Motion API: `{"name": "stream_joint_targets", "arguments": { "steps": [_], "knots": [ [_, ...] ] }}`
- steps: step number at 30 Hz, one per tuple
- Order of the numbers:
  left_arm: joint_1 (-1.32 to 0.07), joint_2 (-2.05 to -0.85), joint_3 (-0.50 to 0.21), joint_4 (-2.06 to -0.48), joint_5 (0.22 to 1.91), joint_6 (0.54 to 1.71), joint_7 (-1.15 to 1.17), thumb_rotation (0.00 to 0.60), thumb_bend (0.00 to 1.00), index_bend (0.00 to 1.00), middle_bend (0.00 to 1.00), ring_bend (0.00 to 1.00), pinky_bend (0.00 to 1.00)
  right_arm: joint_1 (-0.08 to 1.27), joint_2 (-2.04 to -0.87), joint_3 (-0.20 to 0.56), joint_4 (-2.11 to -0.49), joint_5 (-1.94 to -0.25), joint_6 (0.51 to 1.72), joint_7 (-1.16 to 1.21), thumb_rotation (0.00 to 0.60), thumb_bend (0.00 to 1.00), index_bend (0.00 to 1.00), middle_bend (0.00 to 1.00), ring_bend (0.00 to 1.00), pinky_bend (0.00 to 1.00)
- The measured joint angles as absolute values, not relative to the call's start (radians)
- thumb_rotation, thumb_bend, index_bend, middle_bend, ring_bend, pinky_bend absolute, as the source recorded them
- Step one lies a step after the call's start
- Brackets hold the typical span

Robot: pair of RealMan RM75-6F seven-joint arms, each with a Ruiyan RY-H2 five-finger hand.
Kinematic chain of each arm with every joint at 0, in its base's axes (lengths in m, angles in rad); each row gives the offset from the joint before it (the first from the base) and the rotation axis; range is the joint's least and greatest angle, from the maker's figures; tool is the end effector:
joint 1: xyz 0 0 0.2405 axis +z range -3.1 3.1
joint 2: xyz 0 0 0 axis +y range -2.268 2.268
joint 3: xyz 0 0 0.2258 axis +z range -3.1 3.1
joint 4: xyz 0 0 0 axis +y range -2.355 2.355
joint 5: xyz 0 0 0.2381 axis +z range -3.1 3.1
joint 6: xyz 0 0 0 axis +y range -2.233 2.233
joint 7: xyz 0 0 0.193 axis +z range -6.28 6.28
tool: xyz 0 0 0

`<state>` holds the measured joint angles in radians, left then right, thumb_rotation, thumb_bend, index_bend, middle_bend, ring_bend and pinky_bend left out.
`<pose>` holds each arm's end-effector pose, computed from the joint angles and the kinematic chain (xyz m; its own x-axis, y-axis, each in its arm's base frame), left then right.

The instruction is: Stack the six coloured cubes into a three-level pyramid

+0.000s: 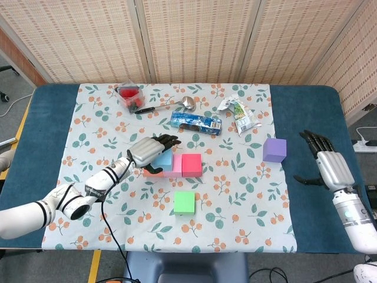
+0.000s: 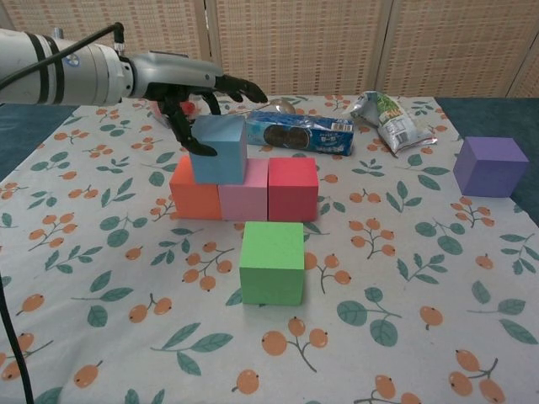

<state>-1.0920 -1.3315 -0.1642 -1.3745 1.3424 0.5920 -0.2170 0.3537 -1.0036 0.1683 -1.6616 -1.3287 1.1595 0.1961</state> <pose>-0.0384 0.4355 -0.0351 0.5138 0.3791 0.7696 0.7656 -0.6075 -0.2118 -0.2558 -0.3317 0.1292 0.2363 -0.1085 0.9656 -0.9703 -0.0786 0.2286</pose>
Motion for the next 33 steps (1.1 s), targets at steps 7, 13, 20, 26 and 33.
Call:
{"name": "stream_joint_targets", "arguments": {
  "steps": [7, 13, 20, 26, 33],
  "knots": [
    [-0.985, -1.244, -0.170, -1.464, 1.333, 0.745, -0.239, 0.600, 0.31, 0.01, 0.00, 0.00, 0.19, 0.346, -0.990, 0.156, -1.666, -1.368, 1.166, 0.230, 0.600, 0.04, 0.00, 0.01, 0.00, 0.00],
    [-0.856, -1.175, -0.145, -1.534, 1.285, 0.860, -0.214, 0.600, 0.31, 0.01, 0.00, 0.00, 0.19, 0.347, -0.985, 0.133, -1.667, -1.429, 1.160, 0.287, 0.600, 0.04, 0.00, 0.01, 0.00, 0.00],
    [-0.748, -1.156, -0.093, -1.585, 1.244, 0.930, -0.153, 0.600, 0.31, 0.02, 0.00, 0.00, 0.19, 0.371, -0.993, 0.103, -1.661, -1.493, 1.120, 0.339, 0.600, 0.04, 0.00, 0.10, 0.00, 0.00],
    [-0.674, -1.159, -0.069, -1.609, 1.250, 1.000, -0.146, 0.600, 0.31, 0.04, 0.01, 0.00, 0.20, 0.410, -1.006, 0.072, -1.679, -1.557, 1.068, 0.364, 0.600, 0.04, 0.00, 0.12, 0.00, 0.00],
    [-0.616, -1.164, -0.058, -1.640, 1.276, 1.054, -0.134, 0.600, 0.31, 0.04, 0.02, 0.00, 0.20, 0.484, -1.063, 0.036, -1.714, -1.640, 0.986, 0.418, 0.600, 0.02, 0.00, 0.14, 0.00, 0.02]
  ]
}}
